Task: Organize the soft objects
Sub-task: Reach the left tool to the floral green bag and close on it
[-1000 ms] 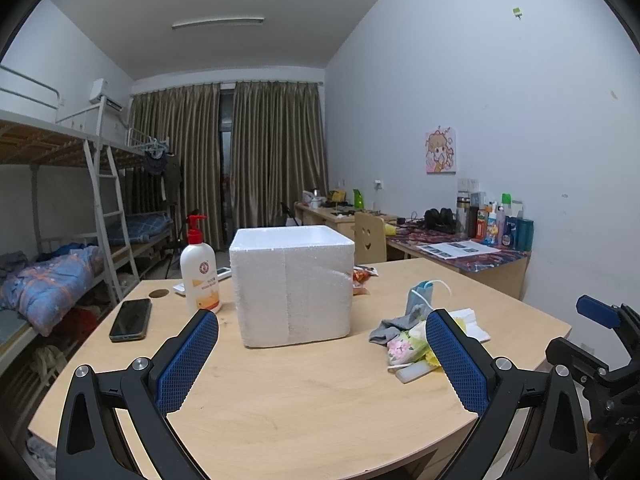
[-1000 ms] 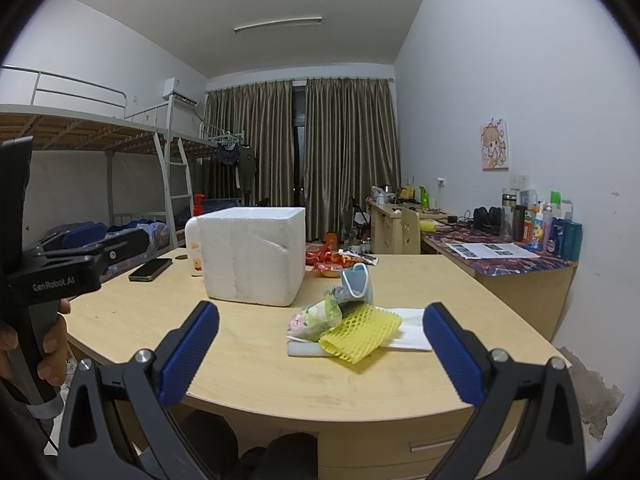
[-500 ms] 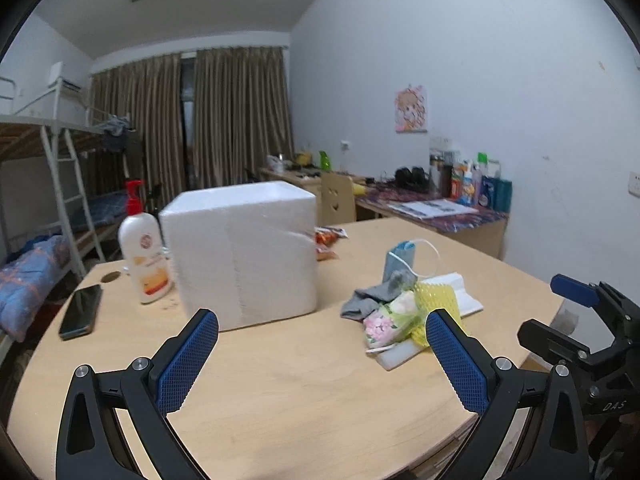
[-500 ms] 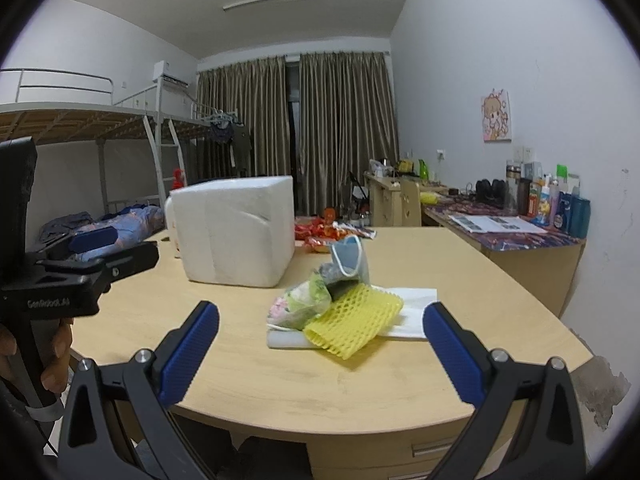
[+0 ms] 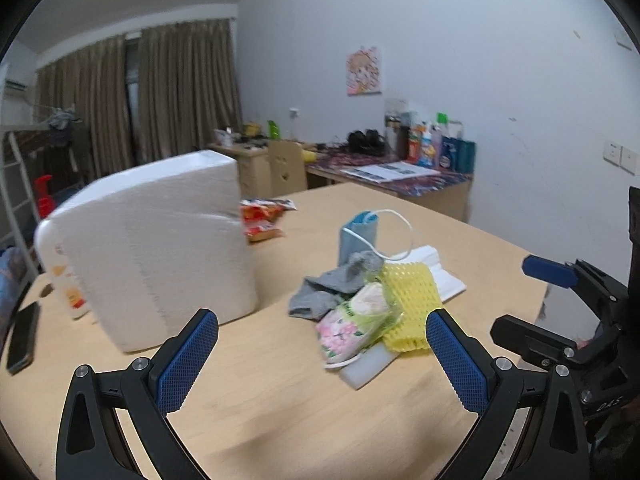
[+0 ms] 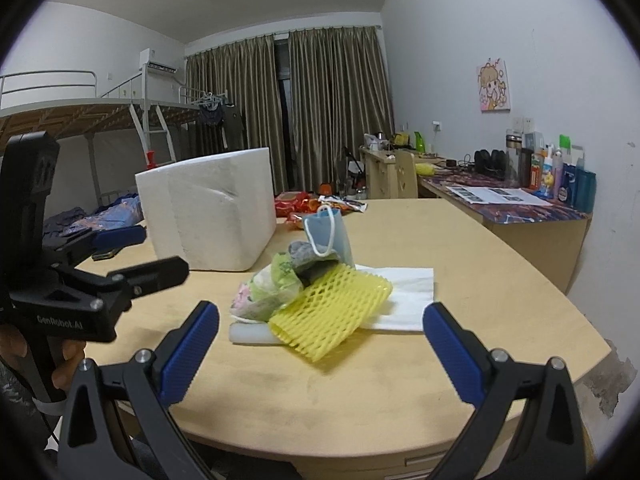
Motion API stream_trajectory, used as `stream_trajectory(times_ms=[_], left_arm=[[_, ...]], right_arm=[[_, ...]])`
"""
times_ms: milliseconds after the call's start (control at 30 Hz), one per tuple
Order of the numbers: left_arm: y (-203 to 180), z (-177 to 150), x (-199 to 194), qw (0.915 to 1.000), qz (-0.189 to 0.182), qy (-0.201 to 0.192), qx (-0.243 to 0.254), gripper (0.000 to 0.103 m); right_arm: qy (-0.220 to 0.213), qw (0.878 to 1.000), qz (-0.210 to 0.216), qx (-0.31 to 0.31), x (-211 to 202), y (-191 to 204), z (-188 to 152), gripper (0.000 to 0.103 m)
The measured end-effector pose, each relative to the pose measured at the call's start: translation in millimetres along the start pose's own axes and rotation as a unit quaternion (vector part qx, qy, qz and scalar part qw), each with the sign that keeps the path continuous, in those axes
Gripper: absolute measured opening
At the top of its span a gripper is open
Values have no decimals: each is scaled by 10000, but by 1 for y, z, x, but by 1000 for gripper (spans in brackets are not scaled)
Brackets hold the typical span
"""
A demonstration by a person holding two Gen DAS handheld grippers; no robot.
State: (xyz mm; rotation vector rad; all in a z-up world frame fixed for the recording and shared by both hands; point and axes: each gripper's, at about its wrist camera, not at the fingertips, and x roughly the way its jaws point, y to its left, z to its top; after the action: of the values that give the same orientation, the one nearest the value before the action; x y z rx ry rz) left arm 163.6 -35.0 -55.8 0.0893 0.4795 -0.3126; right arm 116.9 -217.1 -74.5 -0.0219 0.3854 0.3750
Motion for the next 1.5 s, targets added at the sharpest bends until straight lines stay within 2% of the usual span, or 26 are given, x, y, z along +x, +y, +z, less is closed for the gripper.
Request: stream_trajectory(times_ms=[67, 267, 400, 633, 800, 900, 1033, 1100, 1367, 1500], left_arm=[[0, 3, 12, 9998, -180, 127, -7, 103], [-5, 5, 43, 9985, -227, 497, 103, 103], [-8, 5, 60, 9957, -498, 772, 138, 103], [-6, 6, 82, 9935, -654, 929, -105, 102], [-7, 4, 100, 9895, -679, 1273, -84, 86], [-4, 2, 108, 9864, -782, 1432, -178, 85], [-3, 2, 111, 9854, -851, 1464, -184, 79], [-3, 2, 112, 9850, -882, 1472, -174, 71], [-4, 0, 106, 9848, -957, 1442, -112, 69], [-6, -1, 95, 9871, -968, 1276, 60, 69]], right_arm=[[10, 10000, -14, 5, 3, -3, 2, 103], [97, 9999, -16, 118, 12, -14, 0, 103], [173, 9997, -48, 154, 17, -20, -4, 103], [339, 9992, -55, 184, 26, -29, -8, 103], [373, 9991, -16, 191, 31, -34, -6, 103], [378, 9991, 37, 200, 33, -35, -6, 103], [390, 9990, 106, 198, 36, -35, -7, 103], [402, 9990, 112, 187, 37, -35, -7, 103], [415, 9990, 84, 162, 39, -35, -4, 103], [438, 9990, 25, 96, 40, -31, -3, 103]])
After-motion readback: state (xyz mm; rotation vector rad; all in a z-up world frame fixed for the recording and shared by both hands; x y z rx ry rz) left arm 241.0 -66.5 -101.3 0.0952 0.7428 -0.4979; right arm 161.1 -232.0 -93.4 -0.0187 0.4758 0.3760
